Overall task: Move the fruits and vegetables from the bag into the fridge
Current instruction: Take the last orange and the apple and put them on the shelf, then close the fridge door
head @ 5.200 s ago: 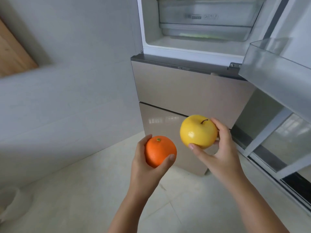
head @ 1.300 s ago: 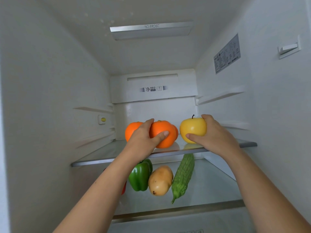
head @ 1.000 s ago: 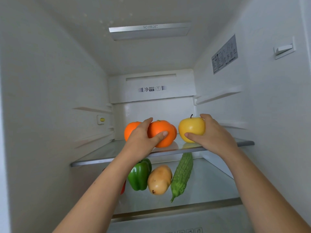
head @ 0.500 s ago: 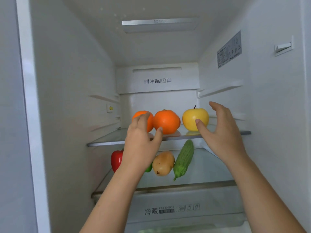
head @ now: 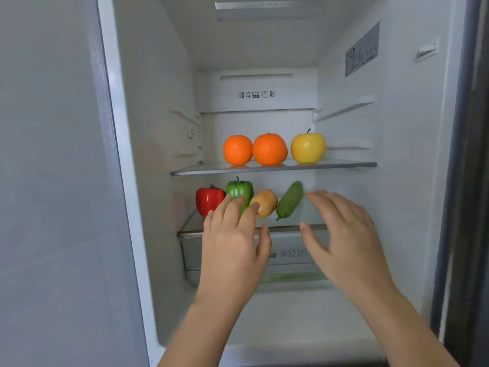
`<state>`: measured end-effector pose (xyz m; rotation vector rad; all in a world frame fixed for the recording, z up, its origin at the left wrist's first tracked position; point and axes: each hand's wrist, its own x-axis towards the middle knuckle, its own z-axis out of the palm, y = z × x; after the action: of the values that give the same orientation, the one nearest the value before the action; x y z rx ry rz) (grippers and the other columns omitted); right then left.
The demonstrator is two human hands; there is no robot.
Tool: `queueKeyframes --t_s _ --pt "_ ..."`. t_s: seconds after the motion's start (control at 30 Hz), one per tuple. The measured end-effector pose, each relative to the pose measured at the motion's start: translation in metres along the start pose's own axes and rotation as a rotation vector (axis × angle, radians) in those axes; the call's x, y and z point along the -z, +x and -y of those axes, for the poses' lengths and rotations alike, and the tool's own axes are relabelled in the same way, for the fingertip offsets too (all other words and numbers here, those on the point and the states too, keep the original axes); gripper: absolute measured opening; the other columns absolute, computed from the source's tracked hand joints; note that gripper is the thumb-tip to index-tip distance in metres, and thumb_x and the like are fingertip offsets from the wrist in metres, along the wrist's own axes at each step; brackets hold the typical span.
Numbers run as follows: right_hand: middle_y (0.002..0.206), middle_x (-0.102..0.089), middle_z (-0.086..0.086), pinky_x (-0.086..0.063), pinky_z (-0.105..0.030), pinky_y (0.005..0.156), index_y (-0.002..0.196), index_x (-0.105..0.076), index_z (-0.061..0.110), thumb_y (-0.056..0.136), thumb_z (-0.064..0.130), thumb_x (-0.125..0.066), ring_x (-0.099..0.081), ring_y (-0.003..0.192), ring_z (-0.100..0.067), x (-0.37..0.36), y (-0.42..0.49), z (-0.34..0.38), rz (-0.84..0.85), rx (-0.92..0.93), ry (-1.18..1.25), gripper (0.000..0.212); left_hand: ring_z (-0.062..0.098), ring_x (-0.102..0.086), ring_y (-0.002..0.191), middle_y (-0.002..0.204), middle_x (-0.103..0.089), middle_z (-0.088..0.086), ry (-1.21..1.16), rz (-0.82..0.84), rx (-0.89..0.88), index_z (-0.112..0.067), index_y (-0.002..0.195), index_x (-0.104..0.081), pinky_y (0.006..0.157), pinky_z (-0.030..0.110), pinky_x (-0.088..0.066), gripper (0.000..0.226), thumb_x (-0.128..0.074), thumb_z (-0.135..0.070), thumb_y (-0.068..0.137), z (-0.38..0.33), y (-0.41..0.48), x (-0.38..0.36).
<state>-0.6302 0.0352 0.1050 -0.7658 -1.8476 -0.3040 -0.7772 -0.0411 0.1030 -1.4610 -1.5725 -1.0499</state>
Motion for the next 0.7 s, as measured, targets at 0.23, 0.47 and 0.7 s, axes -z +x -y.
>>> queueKeyframes --t_s 0.23,0.47,0.7 --pt "0.115 -0.063 -0.010 -0.049 -0.054 0.086 0.118 -0.055 0.012 0.082 0.039 -0.040 -0.060 0.105 -0.031 0.033 -0.065 0.031 0.151 -0.042 -0.094 0.047 0.034 -0.060 0.107 0.108 -0.066 0.011 0.023 0.096 0.048 -0.009 0.100 -0.068 0.087 0.051 -0.048 0.039 -0.042 -0.030 0.079 -0.008 -0.075 0.030" --pt "0.113 -0.065 -0.008 -0.044 -0.053 0.089 0.116 -0.058 0.012 0.081 0.037 -0.045 -0.061 0.103 -0.029 0.078 -0.101 0.047 0.140 -0.037 -0.094 0.045 0.031 -0.060 0.107 0.110 -0.067 0.009 0.051 0.123 0.090 -0.011 0.103 -0.068 0.089 0.050 -0.045 0.035 -0.047 -0.029 0.080 -0.037 -0.108 0.070" --pt "0.116 -0.063 -0.008 -0.048 -0.053 0.088 0.116 -0.058 0.012 0.082 0.038 -0.040 -0.059 0.107 -0.028 0.132 -0.138 0.051 0.139 -0.026 -0.004 0.046 0.032 -0.058 0.110 0.111 -0.065 0.010 -0.029 0.071 0.107 -0.008 0.104 -0.066 0.088 0.051 -0.048 0.040 -0.041 -0.029 0.082 -0.098 -0.136 0.107"
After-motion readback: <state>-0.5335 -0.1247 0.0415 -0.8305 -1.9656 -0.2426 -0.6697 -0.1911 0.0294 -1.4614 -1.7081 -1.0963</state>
